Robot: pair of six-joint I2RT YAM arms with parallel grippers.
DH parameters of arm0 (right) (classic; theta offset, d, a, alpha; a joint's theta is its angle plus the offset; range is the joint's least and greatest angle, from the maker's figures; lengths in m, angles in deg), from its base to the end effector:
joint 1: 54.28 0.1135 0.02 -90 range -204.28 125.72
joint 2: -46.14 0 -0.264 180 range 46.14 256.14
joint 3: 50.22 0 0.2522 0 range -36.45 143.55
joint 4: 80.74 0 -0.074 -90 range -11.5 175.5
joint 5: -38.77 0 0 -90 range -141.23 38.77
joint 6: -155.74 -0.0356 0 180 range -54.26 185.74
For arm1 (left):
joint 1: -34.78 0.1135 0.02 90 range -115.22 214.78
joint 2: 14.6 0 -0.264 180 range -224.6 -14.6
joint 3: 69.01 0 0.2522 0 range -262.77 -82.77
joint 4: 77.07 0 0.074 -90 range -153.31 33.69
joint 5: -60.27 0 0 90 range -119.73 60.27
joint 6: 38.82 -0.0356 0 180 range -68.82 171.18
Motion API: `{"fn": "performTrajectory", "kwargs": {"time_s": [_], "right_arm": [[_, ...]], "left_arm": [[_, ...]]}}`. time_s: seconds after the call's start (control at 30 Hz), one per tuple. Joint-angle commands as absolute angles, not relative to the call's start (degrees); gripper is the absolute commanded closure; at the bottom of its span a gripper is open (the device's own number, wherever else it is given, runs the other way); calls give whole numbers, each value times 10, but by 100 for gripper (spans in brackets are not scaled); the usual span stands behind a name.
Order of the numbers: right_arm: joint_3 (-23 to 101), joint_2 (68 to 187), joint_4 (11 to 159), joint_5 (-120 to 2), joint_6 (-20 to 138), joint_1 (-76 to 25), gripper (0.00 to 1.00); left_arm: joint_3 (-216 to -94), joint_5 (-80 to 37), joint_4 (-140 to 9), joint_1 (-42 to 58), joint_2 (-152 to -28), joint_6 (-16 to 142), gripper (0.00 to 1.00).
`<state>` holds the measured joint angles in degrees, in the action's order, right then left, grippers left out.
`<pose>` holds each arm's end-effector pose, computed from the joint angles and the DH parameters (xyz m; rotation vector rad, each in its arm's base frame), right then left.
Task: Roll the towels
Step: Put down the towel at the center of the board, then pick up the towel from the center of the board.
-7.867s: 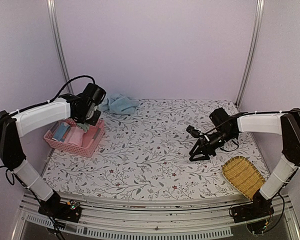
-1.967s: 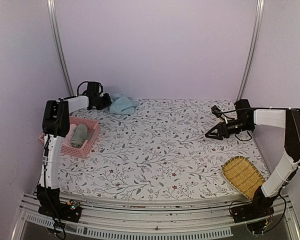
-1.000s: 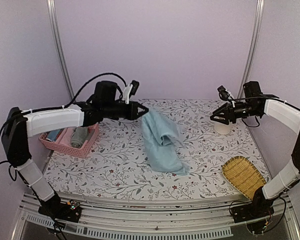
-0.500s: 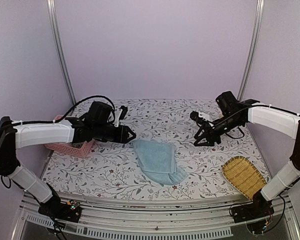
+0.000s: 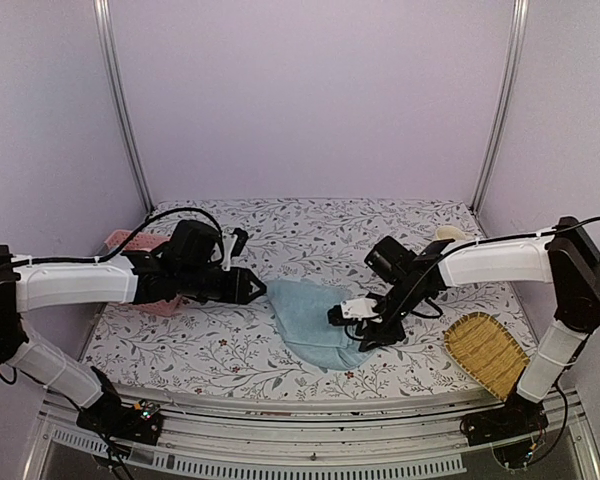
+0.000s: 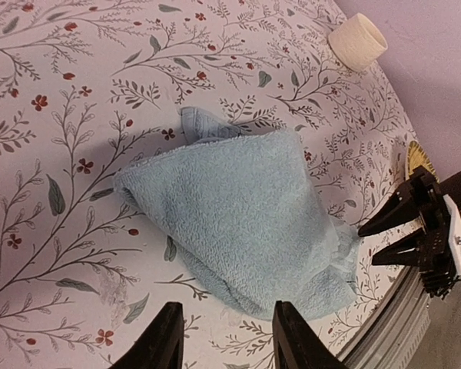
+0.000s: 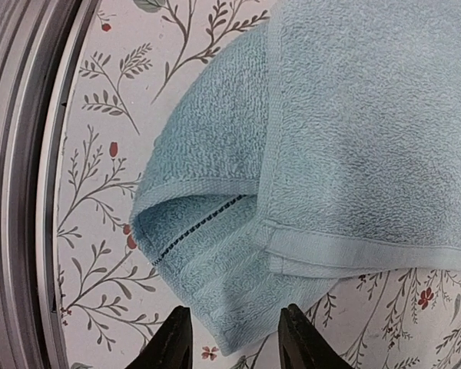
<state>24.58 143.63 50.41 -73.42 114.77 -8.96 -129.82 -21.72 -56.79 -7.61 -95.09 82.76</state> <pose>0.2161 0.2377 0.1765 -2.0856 1.8130 0.5268 0.2164 -0.2043 0.2188 0.3042 2.3827 -0.8084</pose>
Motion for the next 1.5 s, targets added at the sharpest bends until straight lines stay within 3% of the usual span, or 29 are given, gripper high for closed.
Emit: {"fn": "performTrajectory", "kwargs": {"time_s": [0.0,0.23,0.57,0.97,1.03,1.27,1.47], "right_arm": [[260,1472,544,-694,1160,-65,59],[279,1506,568,-672,1151,-44,59],[256,1465,591,-628,1182,-11,62],[282,1541,581,-591,1186,-11,62],[282,1539,595,-577,1181,-11,65],[309,1517,586,-555,1164,-11,90],[353,1493,551,-564,1158,-13,95]], "left_arm": [[-1293,-227,-571,-87,-936,838,59],[-1298,-227,-571,-88,-939,836,59],[-1306,-211,-576,-94,-959,832,59],[-1294,-222,-584,-110,-957,842,58],[-1291,-226,-585,-111,-956,843,58],[-1292,-228,-590,-113,-960,844,58],[-1290,-226,-591,-114,-963,844,58]]}}
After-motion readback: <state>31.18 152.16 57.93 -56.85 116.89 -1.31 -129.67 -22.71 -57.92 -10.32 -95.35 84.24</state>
